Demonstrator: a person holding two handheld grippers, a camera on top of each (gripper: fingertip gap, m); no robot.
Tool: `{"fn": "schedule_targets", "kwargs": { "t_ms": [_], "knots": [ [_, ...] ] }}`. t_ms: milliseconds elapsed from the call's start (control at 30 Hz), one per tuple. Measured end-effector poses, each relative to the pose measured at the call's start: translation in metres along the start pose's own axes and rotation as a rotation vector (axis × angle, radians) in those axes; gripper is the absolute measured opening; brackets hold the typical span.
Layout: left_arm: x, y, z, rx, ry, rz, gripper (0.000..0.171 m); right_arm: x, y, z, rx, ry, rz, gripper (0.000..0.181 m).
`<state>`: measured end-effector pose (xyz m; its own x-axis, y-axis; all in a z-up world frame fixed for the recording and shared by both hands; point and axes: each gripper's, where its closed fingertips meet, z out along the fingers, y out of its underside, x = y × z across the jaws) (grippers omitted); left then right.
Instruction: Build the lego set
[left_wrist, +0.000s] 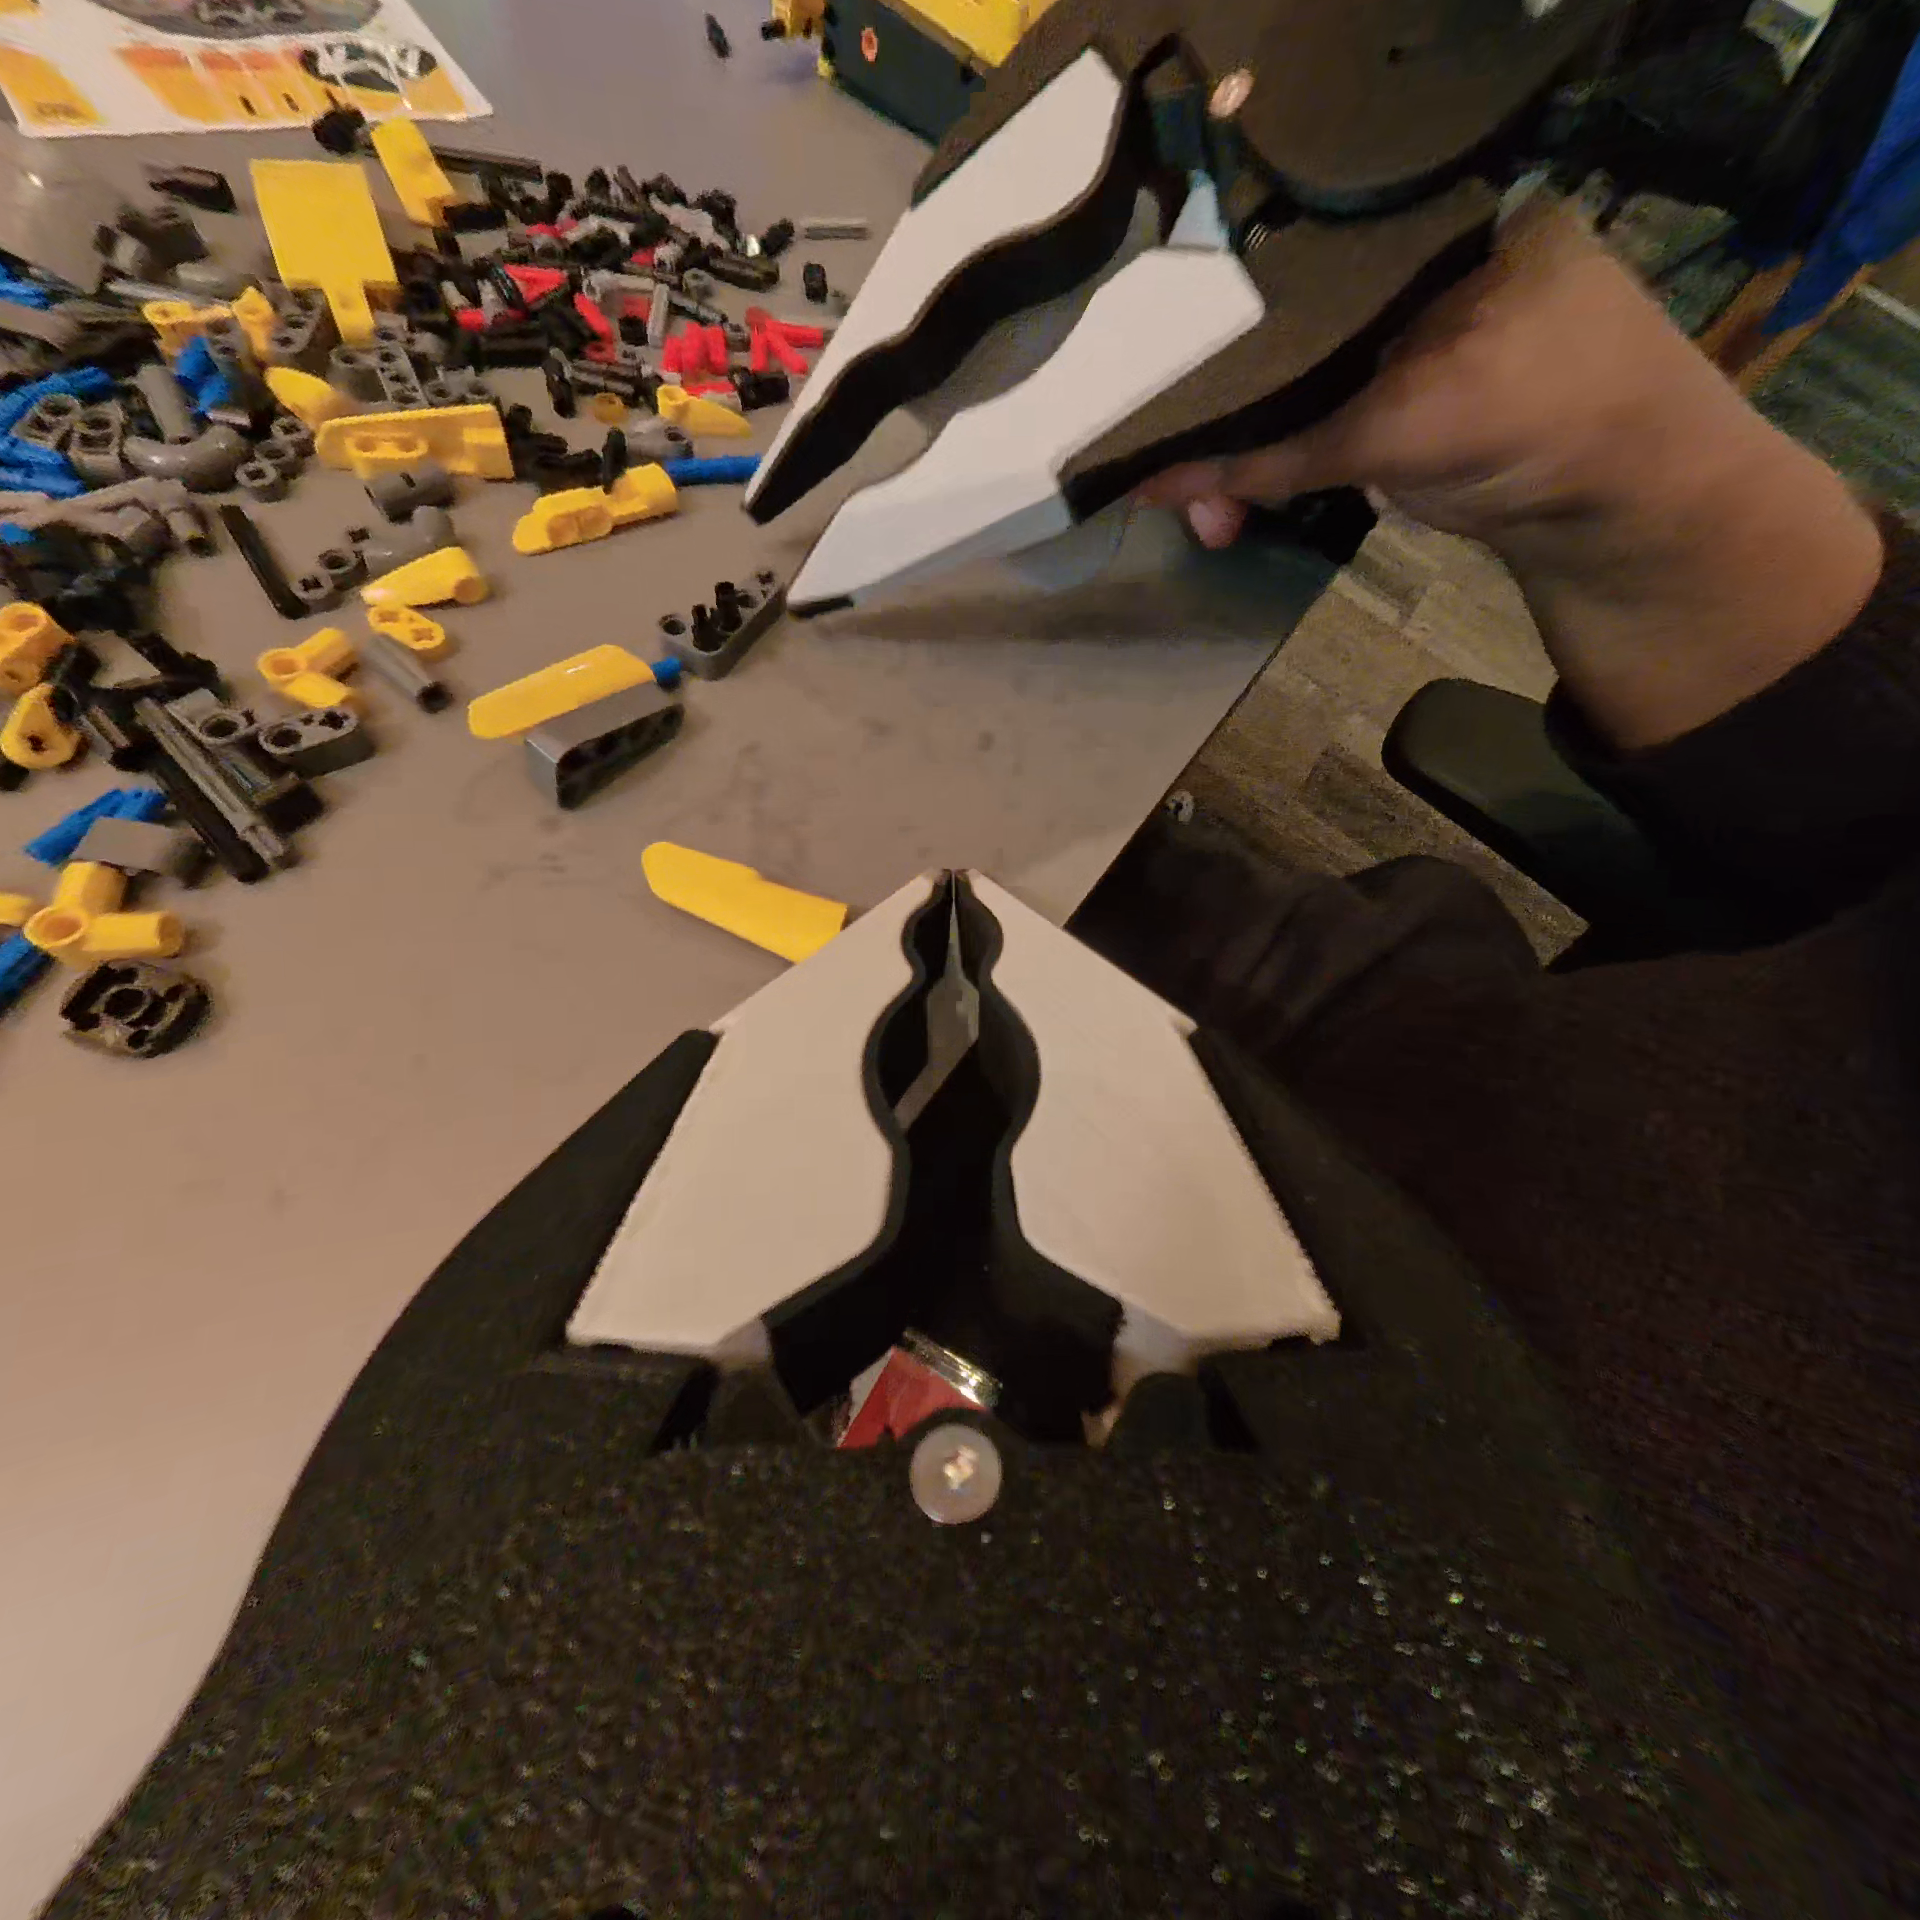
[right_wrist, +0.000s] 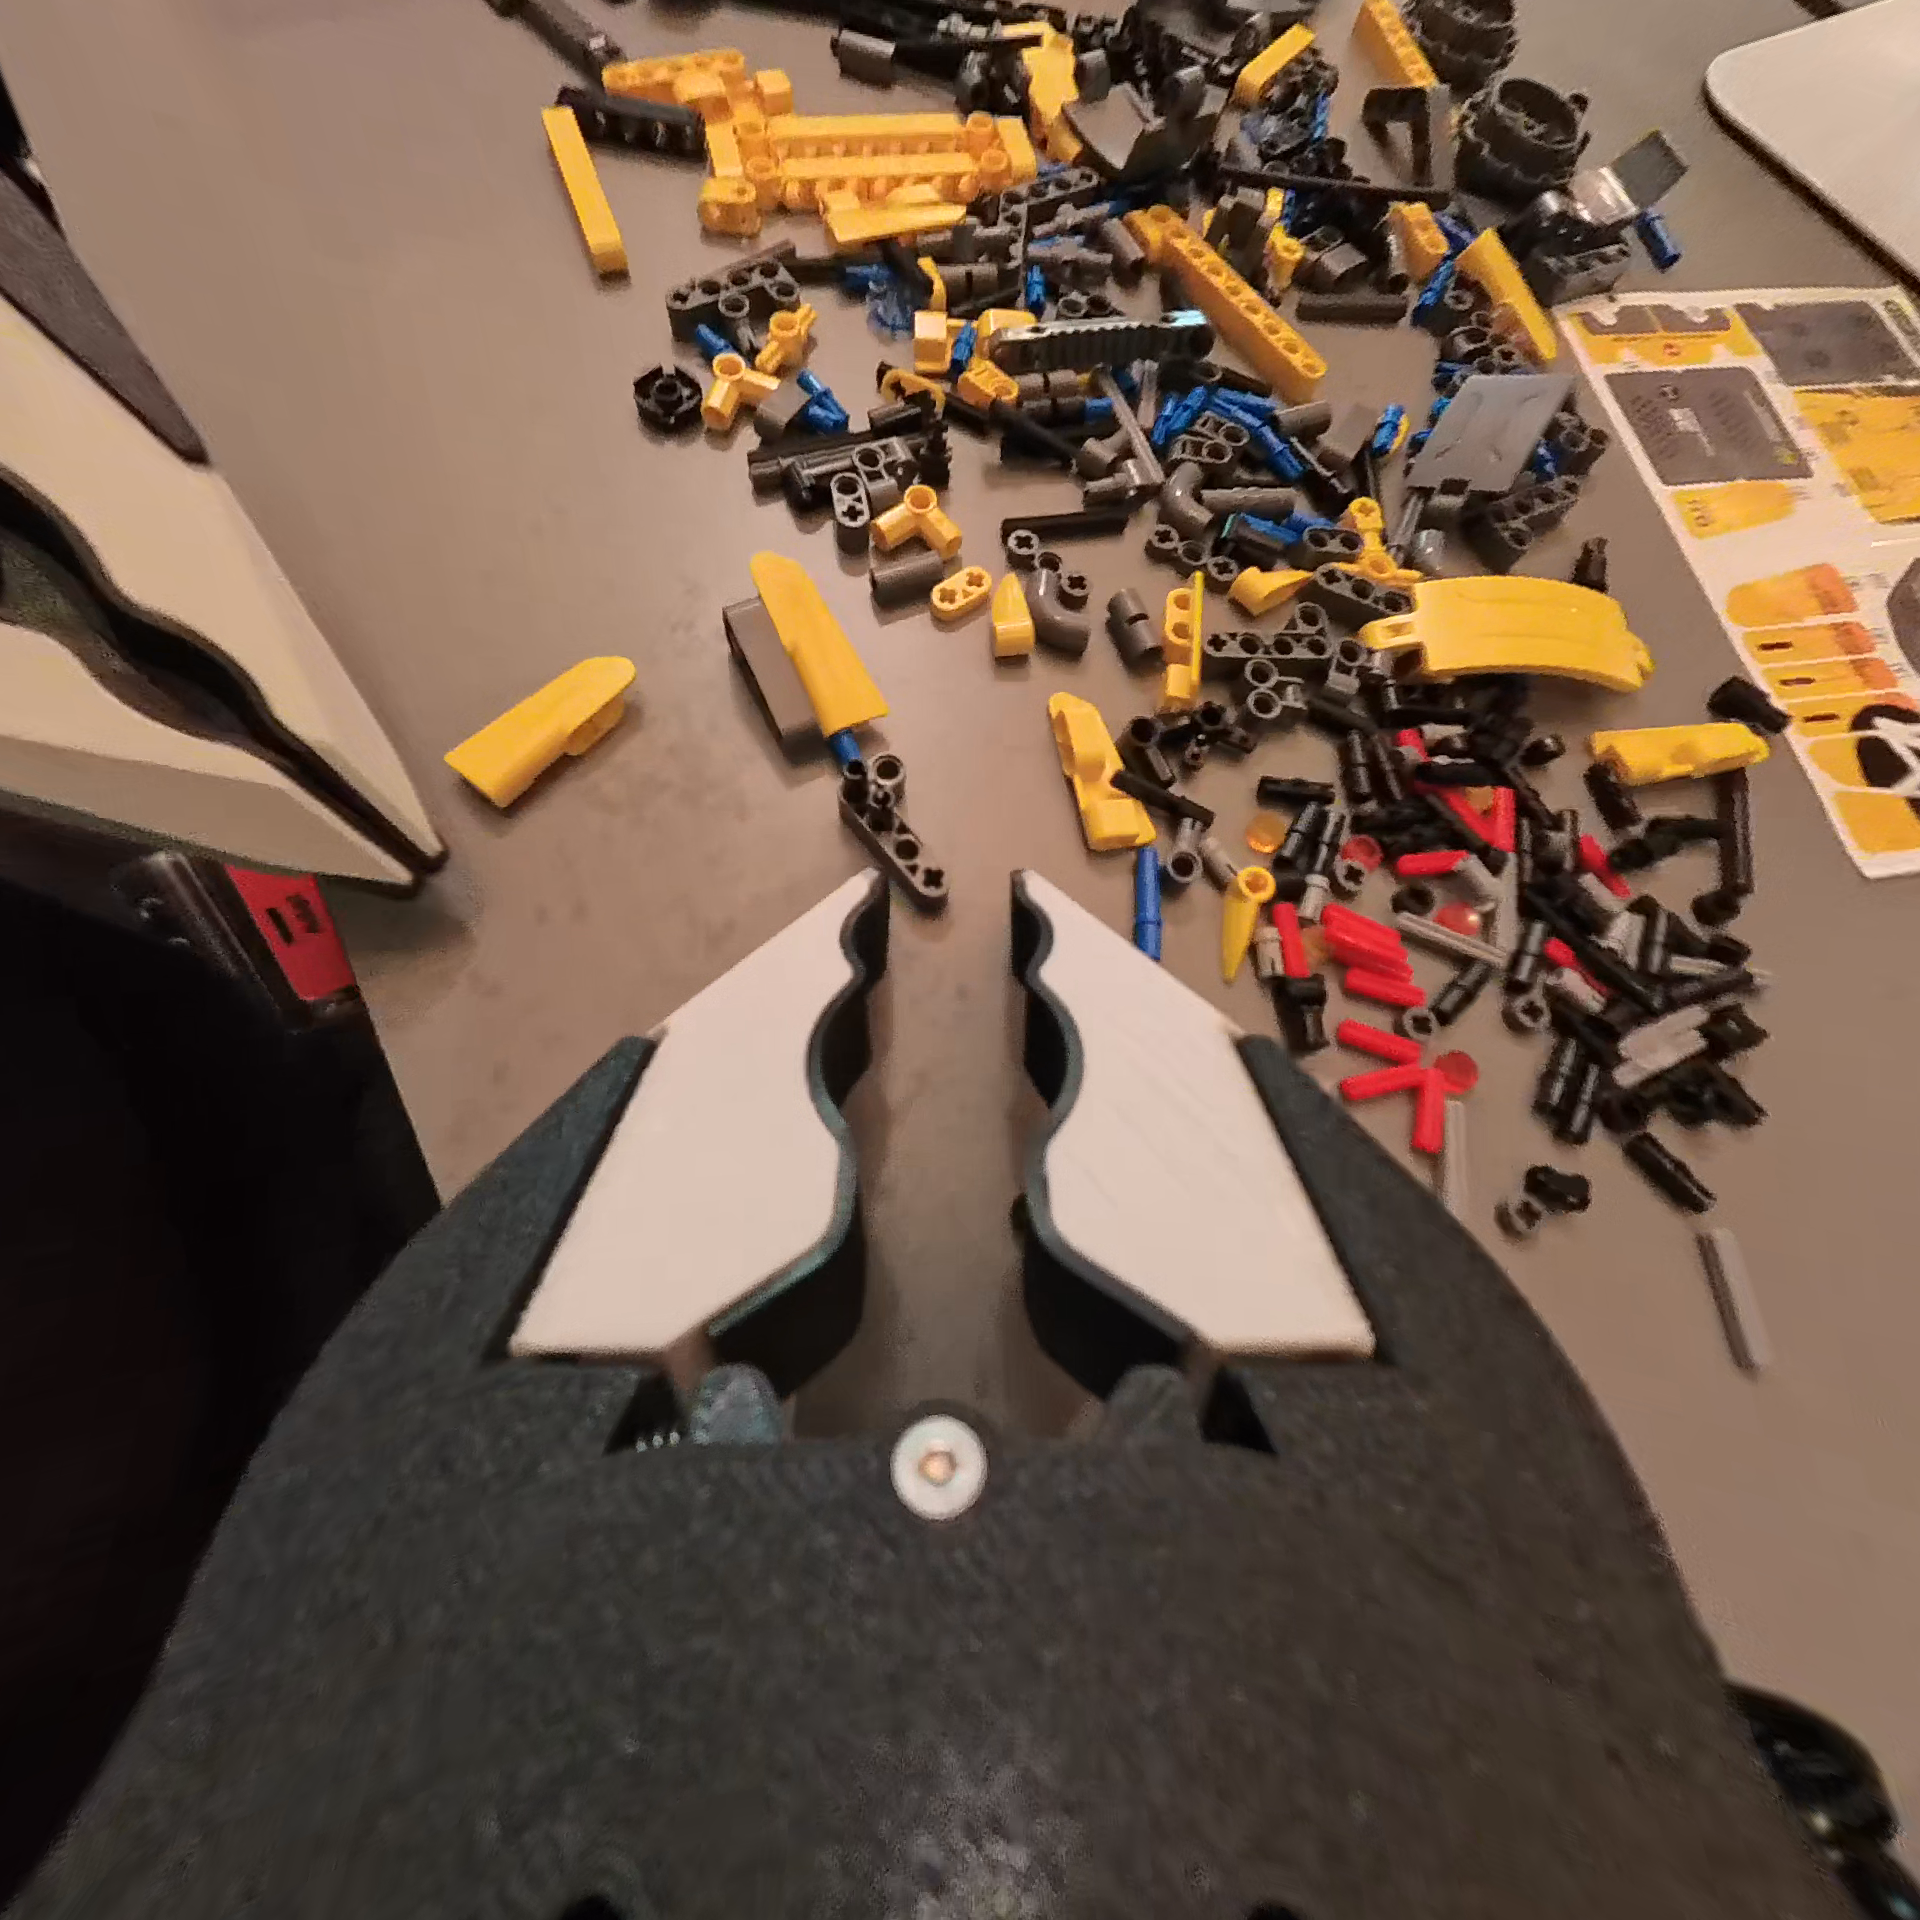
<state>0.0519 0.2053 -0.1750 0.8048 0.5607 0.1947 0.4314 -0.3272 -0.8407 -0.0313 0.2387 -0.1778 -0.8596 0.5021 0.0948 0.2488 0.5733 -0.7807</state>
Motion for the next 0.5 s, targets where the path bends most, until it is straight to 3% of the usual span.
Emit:
{"fn": "schedule_targets", "kwargs": {
  "t_ms": [100, 200, 367, 500],
  "knots": [
    [-0.003, -0.012, -0.011, 0.064, 0.008, -0.02, 0.0, -0.003, 0.001, 0.007, -0.033, -0.006, -0.052, 0.022],
    [-0.01, -0.019, -0.021, 0.106, 0.014, -0.07, 0.001, -0.009, 0.002, 0.008, -0.036, -0.034, -0.085, 0.008],
    [-0.018, -0.024, -0.029, 0.167, 0.021, -0.091, 0.003, -0.017, -0.003, -0.005, 0.034, -0.05, -0.113, 0.007],
    [-0.014, -0.041, -0.034, 0.253, 0.06, -0.092, 0.026, -0.038, -0.014, -0.018, 0.109, -0.215, -0.014, 0.007]
  ]
}}
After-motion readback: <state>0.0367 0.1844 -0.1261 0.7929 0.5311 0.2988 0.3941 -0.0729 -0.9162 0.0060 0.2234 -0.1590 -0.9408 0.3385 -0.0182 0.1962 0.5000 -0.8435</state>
